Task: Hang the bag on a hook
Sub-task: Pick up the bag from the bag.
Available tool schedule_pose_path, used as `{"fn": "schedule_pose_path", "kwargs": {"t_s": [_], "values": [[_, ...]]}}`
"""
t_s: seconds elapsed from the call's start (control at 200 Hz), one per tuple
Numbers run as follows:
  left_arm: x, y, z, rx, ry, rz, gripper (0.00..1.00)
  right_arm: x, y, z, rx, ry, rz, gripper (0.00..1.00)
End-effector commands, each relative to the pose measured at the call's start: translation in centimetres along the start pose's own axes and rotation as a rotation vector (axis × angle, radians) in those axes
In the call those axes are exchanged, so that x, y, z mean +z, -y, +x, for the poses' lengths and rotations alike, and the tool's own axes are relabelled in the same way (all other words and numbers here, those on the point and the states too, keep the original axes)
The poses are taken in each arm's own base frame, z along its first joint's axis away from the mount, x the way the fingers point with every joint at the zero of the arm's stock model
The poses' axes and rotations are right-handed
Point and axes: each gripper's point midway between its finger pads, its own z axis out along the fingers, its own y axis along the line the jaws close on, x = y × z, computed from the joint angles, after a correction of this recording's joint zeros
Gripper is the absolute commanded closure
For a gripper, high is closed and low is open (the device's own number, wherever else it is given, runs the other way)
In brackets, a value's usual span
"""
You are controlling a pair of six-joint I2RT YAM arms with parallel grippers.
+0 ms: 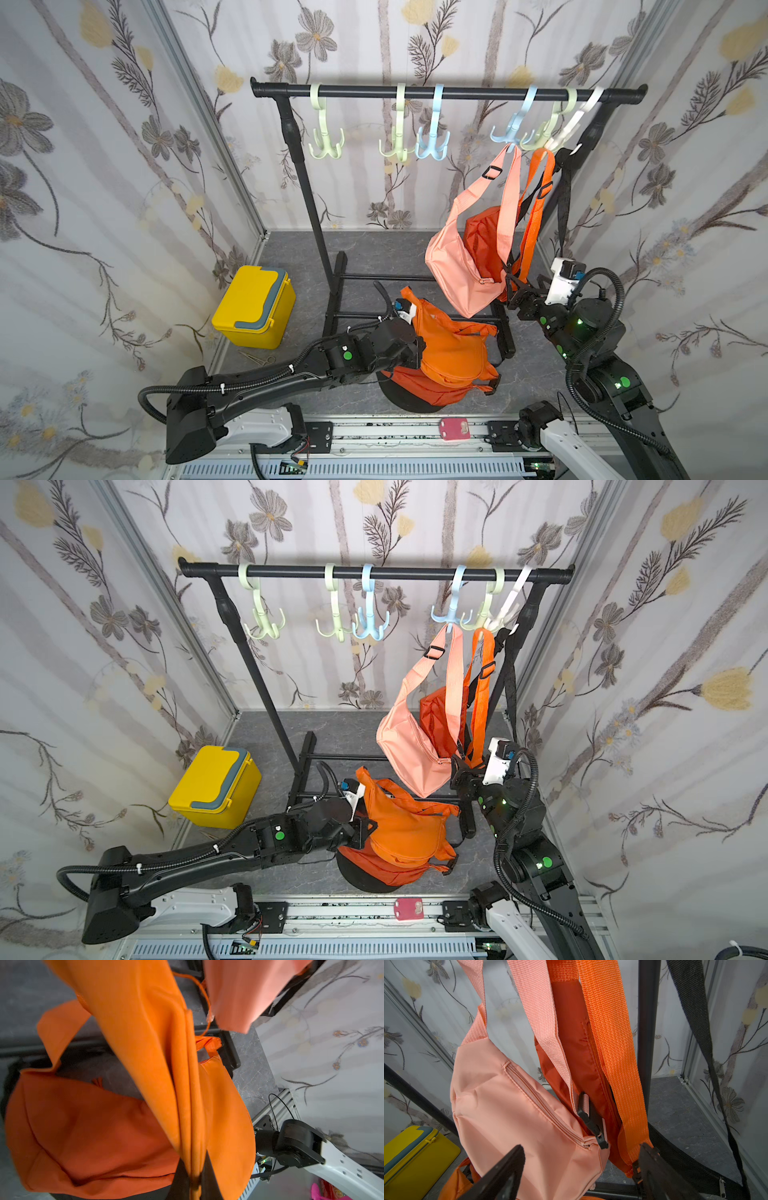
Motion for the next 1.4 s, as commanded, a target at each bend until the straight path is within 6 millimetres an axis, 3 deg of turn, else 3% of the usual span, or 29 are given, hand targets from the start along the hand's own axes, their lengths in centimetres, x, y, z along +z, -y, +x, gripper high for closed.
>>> {"fn": "schedule_pose_path", "kwargs": {"t_s": [0.0, 0.075, 0.2, 0.275, 0.345, 0.495, 0.57, 0.829, 1.034, 1.194, 1.394], "values": [[-2.9, -0.3, -2.1, 0.284, -0.003, -0.105, 1.00, -1.1, 0.0, -1.7, -0.097, 0.025, 0.011, 0.11], [-6.2, 0.4, -4.6, 0.430, 0.018, -0.155, 1.00, -1.9, -0.3, -3.0, -0.150, 0.019, 0.007, 0.07], [-12.5, 2.1, -8.7, 0.571, 0.080, -0.188, 1.00, -2.1, -3.0, -4.7, -0.194, -0.001, -0.121, 0.06], [-15.1, 3.3, -9.7, 0.617, 0.093, -0.146, 1.00, -1.9, -4.9, -5.0, -0.211, -0.003, -0.220, 0.06], [-16.4, 3.2, -9.6, 0.638, 0.057, -0.161, 1.00, -1.5, -6.6, -4.8, -0.230, -0.014, -0.314, 0.05], [-16.6, -0.3, -7.9, 0.644, -0.069, -0.315, 1.00, -0.4, -10.1, -3.8, -0.258, -0.071, -0.513, 0.00], [-16.3, -1.1, -7.1, 0.647, -0.101, -0.333, 1.00, 0.7, -11.1, -3.3, -0.267, -0.079, -0.550, 0.00], [-17.7, 0.4, -6.9, 0.640, -0.065, -0.225, 1.00, 2.9, -16.3, -0.5, -0.361, -0.133, -0.677, 0.01], [-17.2, -0.4, -6.5, 0.668, -0.095, -0.267, 1.00, 4.6, -19.8, 2.7, -0.415, -0.174, -0.752, 0.01], [-18.0, 0.4, -6.9, 0.674, -0.054, -0.221, 1.00, 6.5, -20.9, 3.8, -0.418, -0.176, -0.765, 0.01], [-18.6, 0.6, -7.0, 0.665, -0.024, -0.196, 1.00, 7.1, -23.0, 5.5, -0.408, -0.201, -0.825, 0.01]]}}
